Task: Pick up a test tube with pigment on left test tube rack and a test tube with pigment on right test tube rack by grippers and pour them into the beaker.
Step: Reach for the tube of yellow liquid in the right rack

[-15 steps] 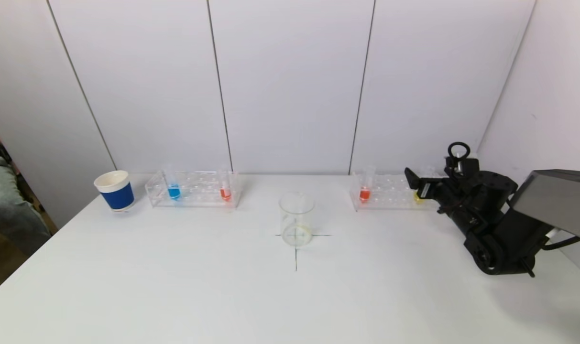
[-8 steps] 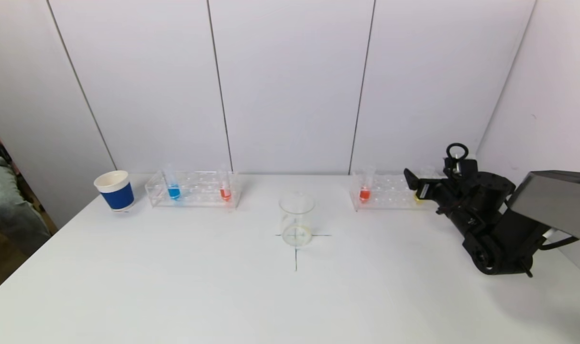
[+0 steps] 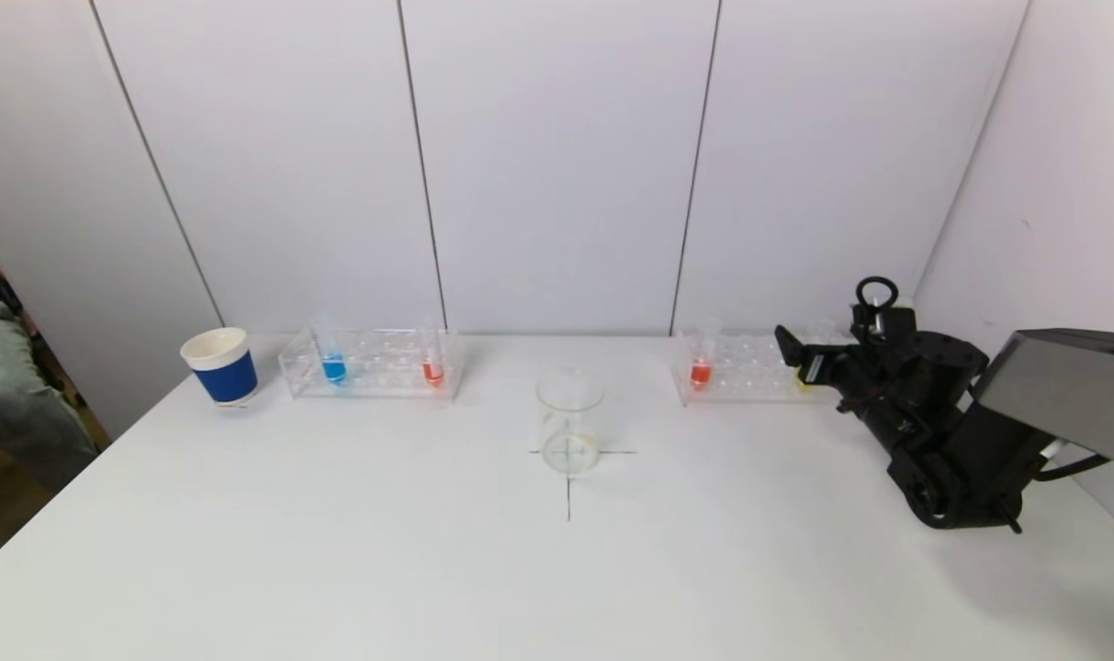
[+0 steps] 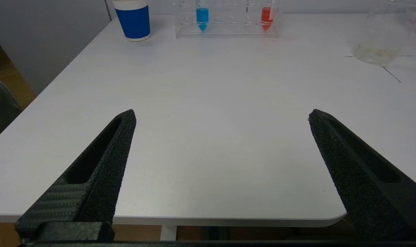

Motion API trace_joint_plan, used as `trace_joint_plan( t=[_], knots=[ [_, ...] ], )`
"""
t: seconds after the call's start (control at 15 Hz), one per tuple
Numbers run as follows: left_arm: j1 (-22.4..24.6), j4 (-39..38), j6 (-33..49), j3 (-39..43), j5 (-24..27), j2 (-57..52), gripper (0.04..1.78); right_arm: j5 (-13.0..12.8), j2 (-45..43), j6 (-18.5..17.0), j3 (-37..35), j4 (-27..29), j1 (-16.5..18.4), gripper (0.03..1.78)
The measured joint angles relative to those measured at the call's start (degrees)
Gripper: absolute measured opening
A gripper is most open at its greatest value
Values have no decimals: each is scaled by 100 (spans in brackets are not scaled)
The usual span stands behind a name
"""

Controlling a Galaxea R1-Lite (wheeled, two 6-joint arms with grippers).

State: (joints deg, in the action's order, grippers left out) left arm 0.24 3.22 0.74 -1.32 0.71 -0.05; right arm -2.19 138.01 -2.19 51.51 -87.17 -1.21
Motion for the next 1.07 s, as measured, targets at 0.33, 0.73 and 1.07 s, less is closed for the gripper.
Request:
trace_joint_plan(
  t=[0.33,0.73,1.07],
  knots=[
    [-2,0,2,0,-2,0,176,-4,20,0,21,2,0,171],
    [0,0,2,0,-2,0,176,-1,35,0,26,2,0,90],
    [0,2,0,0,-2,0,176,-4,35,0,26,2,0,46]
  ],
)
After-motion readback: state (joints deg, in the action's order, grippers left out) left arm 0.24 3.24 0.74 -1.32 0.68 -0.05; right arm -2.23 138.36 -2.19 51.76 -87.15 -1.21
